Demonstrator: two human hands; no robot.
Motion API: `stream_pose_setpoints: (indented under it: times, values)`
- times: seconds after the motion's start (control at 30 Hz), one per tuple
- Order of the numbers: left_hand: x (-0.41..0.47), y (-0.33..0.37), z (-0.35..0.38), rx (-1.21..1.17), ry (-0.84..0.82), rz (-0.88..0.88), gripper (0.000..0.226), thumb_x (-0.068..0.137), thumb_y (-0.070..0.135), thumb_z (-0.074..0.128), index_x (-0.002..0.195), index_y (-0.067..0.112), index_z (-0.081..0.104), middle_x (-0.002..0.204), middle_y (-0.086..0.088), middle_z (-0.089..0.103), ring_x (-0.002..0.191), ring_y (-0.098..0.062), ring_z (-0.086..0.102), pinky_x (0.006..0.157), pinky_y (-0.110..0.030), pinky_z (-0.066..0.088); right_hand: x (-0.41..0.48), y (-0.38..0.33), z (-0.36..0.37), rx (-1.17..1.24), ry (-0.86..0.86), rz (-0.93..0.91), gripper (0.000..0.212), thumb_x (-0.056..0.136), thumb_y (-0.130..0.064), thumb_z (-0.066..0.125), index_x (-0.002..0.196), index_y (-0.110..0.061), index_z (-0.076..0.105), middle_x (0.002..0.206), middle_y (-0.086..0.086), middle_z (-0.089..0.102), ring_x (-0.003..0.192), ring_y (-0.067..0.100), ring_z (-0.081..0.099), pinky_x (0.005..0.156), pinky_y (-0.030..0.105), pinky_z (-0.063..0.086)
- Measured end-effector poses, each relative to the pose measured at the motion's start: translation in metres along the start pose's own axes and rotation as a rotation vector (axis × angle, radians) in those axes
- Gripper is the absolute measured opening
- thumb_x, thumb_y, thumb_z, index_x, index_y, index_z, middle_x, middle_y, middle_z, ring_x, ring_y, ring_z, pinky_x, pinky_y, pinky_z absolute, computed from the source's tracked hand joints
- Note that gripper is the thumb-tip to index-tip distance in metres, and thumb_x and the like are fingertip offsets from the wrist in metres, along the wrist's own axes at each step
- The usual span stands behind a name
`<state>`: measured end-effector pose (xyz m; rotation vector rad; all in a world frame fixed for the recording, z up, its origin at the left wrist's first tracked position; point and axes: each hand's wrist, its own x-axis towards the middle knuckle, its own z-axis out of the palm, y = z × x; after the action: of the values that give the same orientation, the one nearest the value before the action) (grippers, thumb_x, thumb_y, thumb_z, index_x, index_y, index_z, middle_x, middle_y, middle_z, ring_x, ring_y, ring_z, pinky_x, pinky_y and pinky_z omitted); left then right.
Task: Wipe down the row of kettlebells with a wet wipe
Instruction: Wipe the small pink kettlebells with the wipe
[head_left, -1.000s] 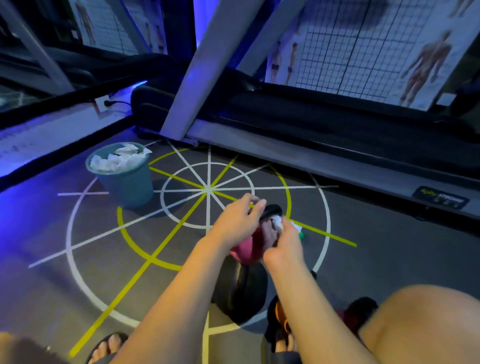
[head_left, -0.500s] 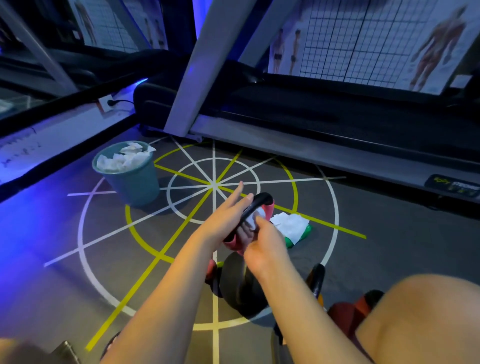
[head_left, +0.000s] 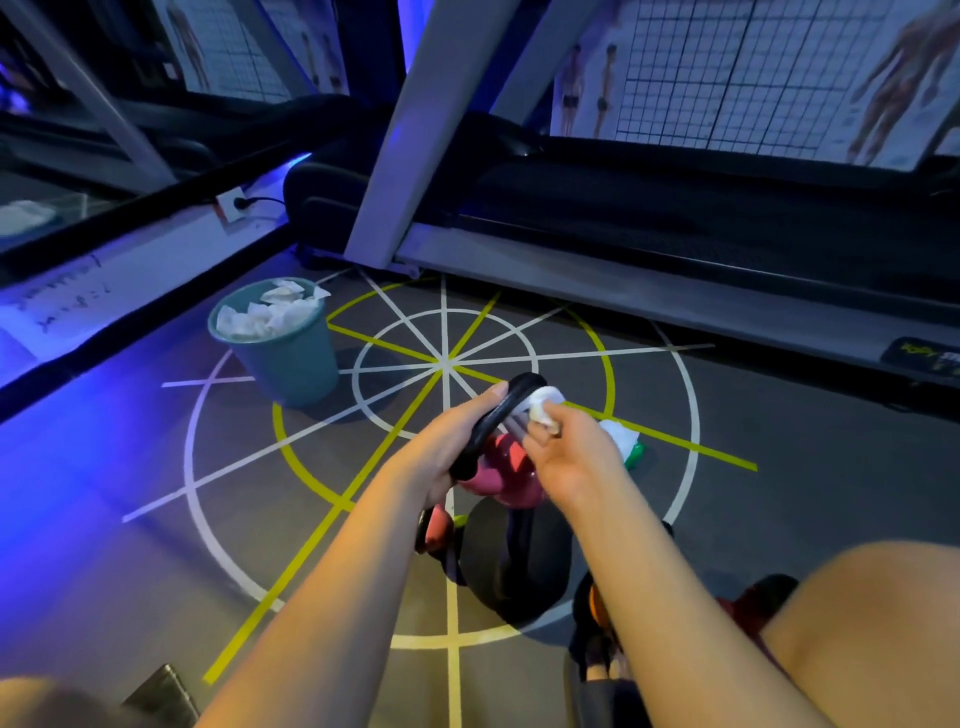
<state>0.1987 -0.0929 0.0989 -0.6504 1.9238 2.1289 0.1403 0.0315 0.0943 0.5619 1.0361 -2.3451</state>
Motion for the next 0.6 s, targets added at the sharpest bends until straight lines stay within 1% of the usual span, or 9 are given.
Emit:
stream_pose_setpoints:
  times: [0.1,0.13,0.2,0.27,0.33,0.4,0.5,0.53,0.6]
  values:
    - [-0.002,-0.002,-0.002,-0.052,-0.032,-0.035,0.054,0.083,0.066,0.070,0.101,0.016,0.076,0.086,-0.005,0.072,0.076,-0.021,0.067,0.085,-0.040,0.051,-0.015,0.018,0.000,-0.199,0.000,0.012,0.020,0.099,-0.003,0.051,0.115,0.003,0.061,0.087,0.019,0.072,0.070,0.022,0.074,0.077,0.042,0.059]
    - [-0.001,-0.005,-0.004,-0.096,-0.040,-0.043,0.054,0.080,0.066,0.073,0.102,0.016,0.075,0.086,-0.007,0.071,0.074,-0.023,0.067,0.083,-0.039,0.051,-0.022,0.028,-0.001,-0.303,-0.029,0.025,0.018,0.098,-0.005,0.053,0.112,0.000,0.063,0.087,0.018,0.073,0.074,0.023,0.074,0.081,0.044,0.059]
    - [0.000,-0.010,-0.008,-0.164,-0.049,-0.048,0.059,0.077,0.066,0.077,0.107,0.015,0.076,0.095,-0.010,0.073,0.083,-0.028,0.069,0.090,-0.043,0.053,-0.032,0.035,-0.001,-0.397,-0.068,0.035,0.021,0.097,-0.009,0.056,0.114,-0.002,0.066,0.097,0.020,0.075,0.088,0.029,0.074,0.088,0.049,0.058]
    - [0.002,-0.012,-0.008,-0.170,-0.055,-0.032,0.064,0.076,0.068,0.076,0.113,0.016,0.076,0.103,-0.011,0.074,0.090,-0.028,0.071,0.095,-0.046,0.052,-0.027,0.021,-0.003,-0.375,-0.056,-0.008,0.021,0.097,-0.014,0.058,0.114,-0.003,0.066,0.092,0.018,0.075,0.080,0.028,0.075,0.077,0.048,0.061]
    - [0.004,-0.012,-0.008,-0.153,-0.038,-0.045,0.069,0.071,0.072,0.077,0.114,0.017,0.076,0.101,-0.008,0.075,0.085,-0.024,0.071,0.092,-0.042,0.051,-0.021,0.000,-0.004,-0.284,-0.023,-0.070,0.019,0.098,-0.013,0.058,0.112,-0.004,0.067,0.082,0.012,0.075,0.066,0.019,0.074,0.060,0.034,0.058]
    - [0.005,-0.012,-0.009,-0.137,-0.043,-0.067,0.075,0.067,0.073,0.080,0.116,0.017,0.076,0.106,-0.009,0.075,0.093,-0.026,0.072,0.098,-0.044,0.051,-0.022,0.001,-0.006,-0.344,-0.034,-0.076,0.015,0.098,-0.014,0.059,0.108,-0.007,0.068,0.080,0.011,0.076,0.067,0.020,0.074,0.055,0.032,0.058]
    - [0.002,-0.011,-0.007,-0.160,-0.035,-0.088,0.072,0.066,0.067,0.084,0.112,0.012,0.074,0.108,-0.012,0.073,0.099,-0.032,0.069,0.106,-0.054,0.048,-0.030,0.028,-0.013,-0.607,-0.098,-0.083,0.015,0.094,-0.015,0.060,0.094,-0.011,0.075,0.087,0.013,0.076,0.085,0.030,0.074,0.082,0.050,0.060]
    - [0.001,-0.010,-0.007,-0.169,-0.028,-0.089,0.071,0.066,0.066,0.085,0.111,0.013,0.074,0.106,-0.013,0.071,0.096,-0.032,0.067,0.107,-0.056,0.047,-0.030,0.029,-0.015,-0.696,-0.129,-0.102,0.017,0.093,-0.015,0.060,0.088,-0.013,0.076,0.085,0.011,0.076,0.085,0.030,0.074,0.086,0.049,0.058]
    - [0.003,-0.010,-0.005,-0.147,-0.034,-0.087,0.079,0.064,0.069,0.085,0.117,0.012,0.073,0.107,-0.011,0.070,0.097,-0.031,0.065,0.108,-0.055,0.045,-0.028,0.014,-0.015,-0.803,-0.174,-0.171,0.023,0.094,-0.011,0.059,0.080,-0.013,0.076,0.079,0.009,0.075,0.081,0.028,0.072,0.078,0.042,0.058]
